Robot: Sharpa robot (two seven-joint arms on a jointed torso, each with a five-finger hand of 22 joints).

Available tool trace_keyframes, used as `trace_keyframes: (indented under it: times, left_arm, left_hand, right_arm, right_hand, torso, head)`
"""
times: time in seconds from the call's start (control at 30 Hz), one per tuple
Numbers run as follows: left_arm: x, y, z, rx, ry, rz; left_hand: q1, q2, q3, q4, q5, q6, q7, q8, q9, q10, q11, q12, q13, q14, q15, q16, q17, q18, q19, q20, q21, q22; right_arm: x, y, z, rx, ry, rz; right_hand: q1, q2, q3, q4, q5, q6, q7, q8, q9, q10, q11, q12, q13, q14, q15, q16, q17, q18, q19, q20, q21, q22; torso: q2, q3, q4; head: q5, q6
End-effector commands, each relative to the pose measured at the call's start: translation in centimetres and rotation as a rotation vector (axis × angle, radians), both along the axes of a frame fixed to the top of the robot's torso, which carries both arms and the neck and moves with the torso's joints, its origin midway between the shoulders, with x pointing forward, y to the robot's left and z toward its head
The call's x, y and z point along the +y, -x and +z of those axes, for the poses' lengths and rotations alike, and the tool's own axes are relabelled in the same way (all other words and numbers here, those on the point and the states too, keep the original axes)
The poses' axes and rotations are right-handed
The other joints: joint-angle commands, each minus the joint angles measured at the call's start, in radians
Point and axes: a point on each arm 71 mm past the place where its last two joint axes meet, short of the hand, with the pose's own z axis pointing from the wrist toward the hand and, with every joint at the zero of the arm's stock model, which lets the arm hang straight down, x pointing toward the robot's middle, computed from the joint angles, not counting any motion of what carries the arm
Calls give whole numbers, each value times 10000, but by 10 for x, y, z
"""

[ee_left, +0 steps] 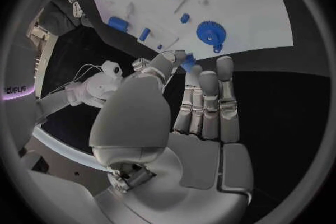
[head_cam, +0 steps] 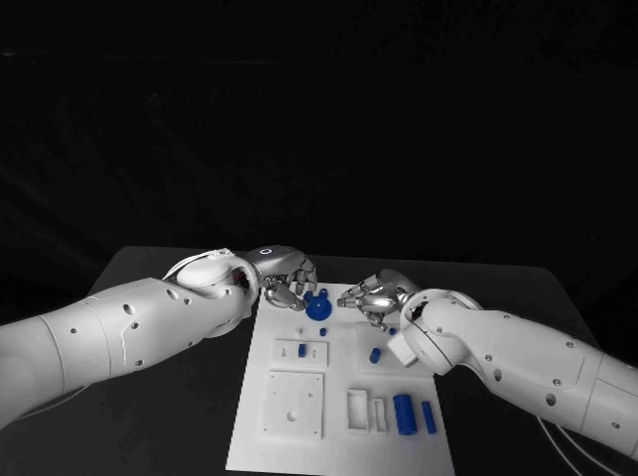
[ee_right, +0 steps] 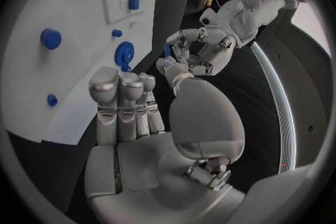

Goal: Assemble the parts on the task board

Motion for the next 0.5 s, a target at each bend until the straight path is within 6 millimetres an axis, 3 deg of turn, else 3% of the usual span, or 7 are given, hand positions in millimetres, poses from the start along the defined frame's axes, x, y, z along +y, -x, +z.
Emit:
trace_keyframes:
  times: [0.03, 0.5]
  left_arm:
    - [-4, 2, 4, 162, 74, -49]
    - [-20, 8, 9, 195, 163, -396]
  left_hand:
    - [-42, 20, -3, 54, 65, 15, 1, -17, -1, 50, -2, -69, 9, 85, -15, -50, 9, -19, 92, -6, -61, 195]
    - [-15, 45, 29, 59, 81, 43, -1, -21, 24, 62, -7, -93, 7, 91, -21, -73, 29, -17, 94, -11, -57, 200]
  right_arm:
    - [3, 1, -6, 1001, -842, -570]
    - [22, 3, -8, 1430, -1653, -523]
  right_hand:
    - [-49, 55, -31, -74, -69, 63, 1, 3, 15, -42, -15, 32, 12, 25, -35, 24, 13, 27, 374, -5, -23, 1082]
    - [-139, 328, -727, -212, -410, 90, -16, 7, 17, -56, -9, 62, -21, 9, -27, 10, 7, 26, 364, 2, -93, 1073]
  torso:
    - [12, 0, -6]
    - [35, -2, 1]
  head:
    - [5, 45]
    - [2, 83]
